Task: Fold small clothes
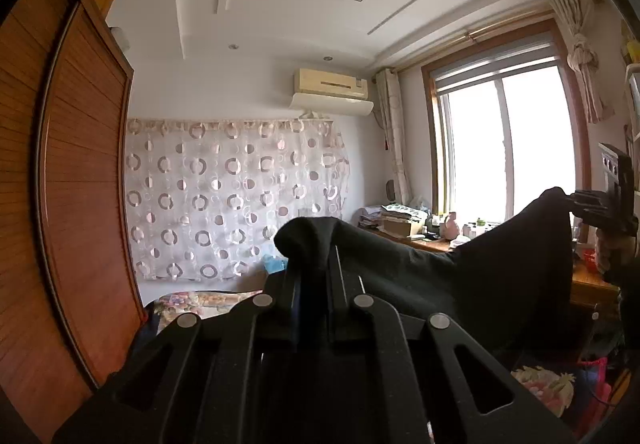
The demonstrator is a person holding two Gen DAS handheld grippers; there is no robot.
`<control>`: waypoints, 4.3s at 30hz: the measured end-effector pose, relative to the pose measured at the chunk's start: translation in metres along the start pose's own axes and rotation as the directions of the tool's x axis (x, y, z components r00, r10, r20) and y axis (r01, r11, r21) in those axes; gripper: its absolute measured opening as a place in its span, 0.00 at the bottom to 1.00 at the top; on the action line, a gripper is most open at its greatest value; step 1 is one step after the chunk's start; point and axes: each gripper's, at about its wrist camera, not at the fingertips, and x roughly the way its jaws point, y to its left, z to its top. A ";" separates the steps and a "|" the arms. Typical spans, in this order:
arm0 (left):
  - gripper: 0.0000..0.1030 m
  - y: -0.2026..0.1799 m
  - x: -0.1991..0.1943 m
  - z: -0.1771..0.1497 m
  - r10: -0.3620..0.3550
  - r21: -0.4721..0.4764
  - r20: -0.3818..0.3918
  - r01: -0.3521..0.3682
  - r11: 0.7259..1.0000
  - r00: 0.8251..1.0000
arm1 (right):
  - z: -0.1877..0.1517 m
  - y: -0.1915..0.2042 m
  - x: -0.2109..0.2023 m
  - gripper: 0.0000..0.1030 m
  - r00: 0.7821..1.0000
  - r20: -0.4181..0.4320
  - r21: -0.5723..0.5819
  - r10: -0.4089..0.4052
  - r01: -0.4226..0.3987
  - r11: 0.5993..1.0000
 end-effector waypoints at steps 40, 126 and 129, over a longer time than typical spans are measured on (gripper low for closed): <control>0.10 0.020 0.351 -0.232 0.091 0.052 -0.515 -0.075 0.996 0.852 | -0.162 -0.035 0.376 0.12 0.845 -0.534 0.173 0.040 0.063 0.983; 0.06 -0.003 0.237 -0.303 -0.002 -0.153 -0.641 -0.126 0.980 0.767 | -0.156 -0.010 0.226 0.02 0.830 -0.541 0.411 0.136 0.120 0.904; 0.06 -0.001 0.228 -0.290 -0.009 -0.173 -0.606 -0.121 0.978 0.795 | -0.144 -0.010 0.216 0.02 0.856 -0.503 0.409 0.123 0.110 0.906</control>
